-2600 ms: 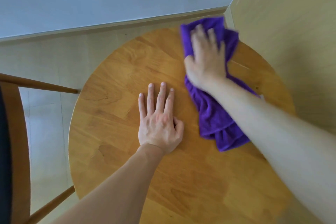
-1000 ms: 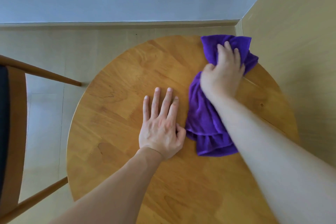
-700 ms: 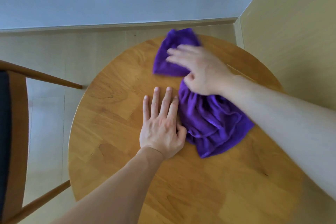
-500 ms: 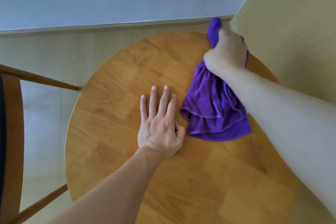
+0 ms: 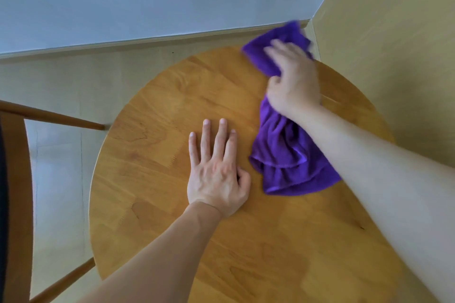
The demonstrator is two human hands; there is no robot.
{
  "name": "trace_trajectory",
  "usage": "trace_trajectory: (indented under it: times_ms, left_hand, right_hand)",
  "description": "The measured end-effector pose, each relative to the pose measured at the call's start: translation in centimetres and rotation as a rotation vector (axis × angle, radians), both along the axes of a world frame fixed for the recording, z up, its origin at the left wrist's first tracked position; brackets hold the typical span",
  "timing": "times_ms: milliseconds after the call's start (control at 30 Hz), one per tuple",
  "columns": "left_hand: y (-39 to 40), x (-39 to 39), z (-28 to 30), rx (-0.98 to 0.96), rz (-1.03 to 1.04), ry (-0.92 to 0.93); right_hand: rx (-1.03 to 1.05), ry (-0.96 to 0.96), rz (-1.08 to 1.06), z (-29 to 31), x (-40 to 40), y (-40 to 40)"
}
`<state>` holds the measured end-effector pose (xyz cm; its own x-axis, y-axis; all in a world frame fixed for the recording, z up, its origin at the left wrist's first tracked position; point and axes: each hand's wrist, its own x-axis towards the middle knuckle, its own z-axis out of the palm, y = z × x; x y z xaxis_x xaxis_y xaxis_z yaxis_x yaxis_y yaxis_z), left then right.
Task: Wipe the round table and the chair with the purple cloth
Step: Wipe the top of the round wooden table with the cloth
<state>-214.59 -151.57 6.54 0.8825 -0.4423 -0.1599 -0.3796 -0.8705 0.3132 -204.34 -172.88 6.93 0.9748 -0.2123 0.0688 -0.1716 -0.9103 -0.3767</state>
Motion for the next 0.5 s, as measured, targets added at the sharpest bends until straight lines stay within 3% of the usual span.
trace_trajectory:
  times_ms: [67, 133, 267, 367, 433, 500]
  left_hand:
    - [0.1, 0.0, 0.0, 0.000, -0.003, 0.005]
    - [0.1, 0.0, -0.1, 0.008, -0.007, 0.008]
    - [0.1, -0.1, -0.1, 0.012, -0.005, 0.004]
    - [0.1, -0.1, -0.1, -0.005, -0.002, -0.002]
    - [0.1, -0.1, -0.1, -0.002, -0.001, 0.002]
    - [0.2, -0.2, -0.1, -0.001, -0.005, 0.005]
  right_hand:
    - [0.032, 0.066, -0.286, 0.3, -1.1, -0.2]
    - [-0.012, 0.130, -0.329, 0.7, -2.0, 1.6]
    - [-0.095, 0.158, 0.229, 0.5, -5.1, 5.1]
    - [-0.126, 0.157, 0.564, 0.5, -6.2, 2.6]
    - [-0.109, 0.114, 0.488, 0.2, -5.7, -0.5]
    - [-0.055, 0.052, 0.175, -0.3, -5.8, -3.0]
